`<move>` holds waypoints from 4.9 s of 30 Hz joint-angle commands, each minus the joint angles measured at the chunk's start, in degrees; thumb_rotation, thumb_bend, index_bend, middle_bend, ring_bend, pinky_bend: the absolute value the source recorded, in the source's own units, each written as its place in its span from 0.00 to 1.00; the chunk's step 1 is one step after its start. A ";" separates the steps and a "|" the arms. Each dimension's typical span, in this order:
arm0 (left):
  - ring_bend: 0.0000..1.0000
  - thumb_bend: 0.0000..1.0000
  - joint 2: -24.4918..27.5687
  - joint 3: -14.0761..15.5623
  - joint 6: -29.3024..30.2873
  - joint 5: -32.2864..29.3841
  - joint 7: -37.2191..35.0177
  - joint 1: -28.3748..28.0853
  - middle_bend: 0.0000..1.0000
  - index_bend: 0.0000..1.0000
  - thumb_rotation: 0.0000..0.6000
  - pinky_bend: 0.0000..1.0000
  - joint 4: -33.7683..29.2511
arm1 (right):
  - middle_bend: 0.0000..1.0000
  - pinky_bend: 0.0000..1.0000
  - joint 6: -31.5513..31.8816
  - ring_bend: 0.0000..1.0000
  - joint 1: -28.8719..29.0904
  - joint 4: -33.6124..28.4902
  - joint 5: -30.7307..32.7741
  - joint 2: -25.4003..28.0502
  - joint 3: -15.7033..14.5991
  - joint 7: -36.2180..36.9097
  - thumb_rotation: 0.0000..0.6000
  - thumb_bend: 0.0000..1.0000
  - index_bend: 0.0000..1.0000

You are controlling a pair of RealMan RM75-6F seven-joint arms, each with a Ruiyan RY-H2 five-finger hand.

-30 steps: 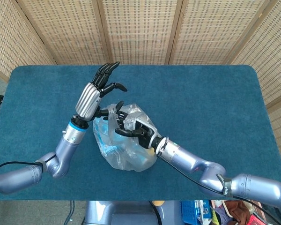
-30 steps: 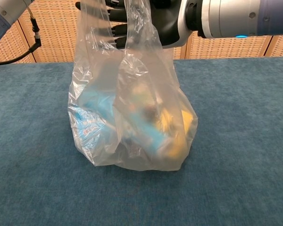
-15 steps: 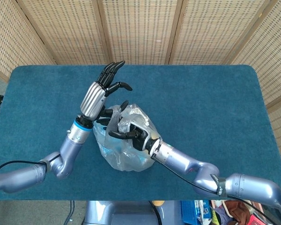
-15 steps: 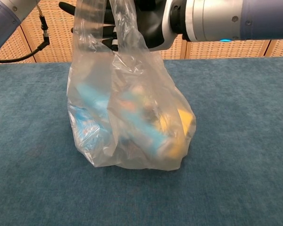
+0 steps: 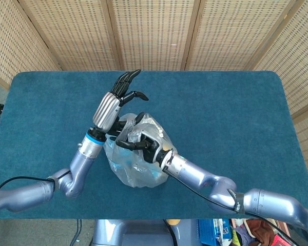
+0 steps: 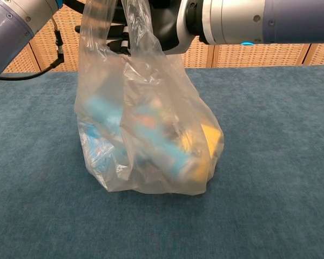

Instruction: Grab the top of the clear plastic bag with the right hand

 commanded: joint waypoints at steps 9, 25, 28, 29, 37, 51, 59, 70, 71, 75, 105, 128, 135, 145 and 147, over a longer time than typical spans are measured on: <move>0.00 0.38 -0.76 -0.49 -0.14 -0.15 -0.23 -0.35 0.00 0.38 1.00 0.00 0.28 | 0.28 0.11 -2.47 0.18 -0.45 0.18 1.03 -1.08 0.69 -1.83 1.00 0.30 0.20; 0.00 0.37 -0.79 -0.97 -1.80 -1.01 1.12 -1.04 0.00 0.37 1.00 0.00 -0.98 | 0.33 0.11 -7.10 0.18 -2.03 -0.73 0.67 -1.28 2.63 -4.51 1.00 0.35 0.19; 0.00 0.37 -0.74 -1.08 -2.24 -1.46 1.26 -1.07 0.00 0.34 1.00 0.00 -1.16 | 0.33 0.11 -7.66 0.18 -2.60 -0.66 0.85 -1.29 3.37 -4.92 1.00 0.36 0.19; 0.00 0.37 -0.72 -1.08 -2.30 -1.52 1.27 -1.06 0.00 0.33 1.00 0.00 -1.18 | 0.33 0.11 -7.75 0.18 -2.68 -0.64 0.89 -1.29 3.46 -4.97 1.00 0.36 0.19; 0.00 0.37 0.07 -1.18 -2.16 -1.45 1.21 -0.70 0.00 0.14 1.00 0.00 -1.41 | 0.33 0.11 -10.26 0.18 -4.15 -0.55 1.21 -1.07 4.53 -6.25 1.00 0.36 0.19; 0.00 0.24 1.85 -2.15 -2.60 -2.42 -0.77 -0.13 0.00 0.00 1.00 0.00 -2.60 | 0.33 0.11 -13.13 0.18 -5.88 0.05 3.83 -1.89 6.77 -10.58 1.00 0.39 0.19; 0.00 0.00 4.46 -2.64 -5.89 -5.24 0.84 0.10 0.00 0.00 1.00 0.00 -4.61 | 0.33 0.11 -15.28 0.18 -7.40 -0.01 6.05 -2.47 8.94 -13.92 1.00 0.40 0.19; 0.00 0.00 11.75 -1.61 -15.58 -9.88 3.07 0.13 0.00 0.00 1.00 0.00 -9.93 | 0.33 0.11 -18.88 0.18 -9.20 0.33 10.49 -3.83 12.26 -20.49 1.00 0.42 0.19; 0.00 0.00 12.38 -1.56 -16.38 -10.16 2.77 0.14 0.00 0.00 1.00 0.00 -10.34 | 0.33 0.11 -19.18 0.18 -9.35 0.39 10.94 -3.96 12.47 -21.15 1.00 0.42 0.19; 0.00 0.00 15.22 -1.09 -19.73 -10.06 0.67 0.04 0.00 0.00 1.00 0.00 -11.52 | 0.33 0.11 -20.11 0.18 -9.77 0.75 12.48 -4.39 13.17 -23.36 1.00 0.42 0.19; 0.00 0.00 34.23 4.29 -27.87 -0.67 -16.06 3.18 0.00 0.00 1.00 0.00 -13.49 | 0.33 0.11 -23.25 0.18 -11.47 3.62 24.24 -6.09 15.70 -36.93 1.00 0.43 0.19; 0.00 0.00 41.17 7.69 -20.84 2.23 -23.65 10.17 0.00 0.00 1.00 0.00 -8.54 | 0.34 0.18 -19.51 0.21 -9.76 -0.48 31.69 -4.44 17.43 -40.34 1.00 0.44 0.19; 0.00 0.00 42.23 9.45 -16.98 3.38 -27.10 13.68 0.00 0.00 1.00 0.00 -6.23 | 0.39 0.22 -16.99 0.27 -7.14 -1.74 35.50 -2.16 16.94 -39.71 1.00 0.44 0.20; 0.00 0.00 43.24 10.98 -11.33 3.45 -29.31 18.52 0.00 0.00 1.00 0.00 -3.88 | 0.49 0.22 -14.35 0.36 -4.56 -2.49 39.38 0.60 17.52 -39.34 1.00 0.44 0.21; 0.00 0.00 43.58 11.24 -9.63 3.12 -29.17 20.03 0.00 0.00 1.00 0.00 -4.06 | 0.51 0.23 -13.72 0.39 -4.23 -2.76 39.95 1.30 17.79 -39.36 1.00 0.44 0.23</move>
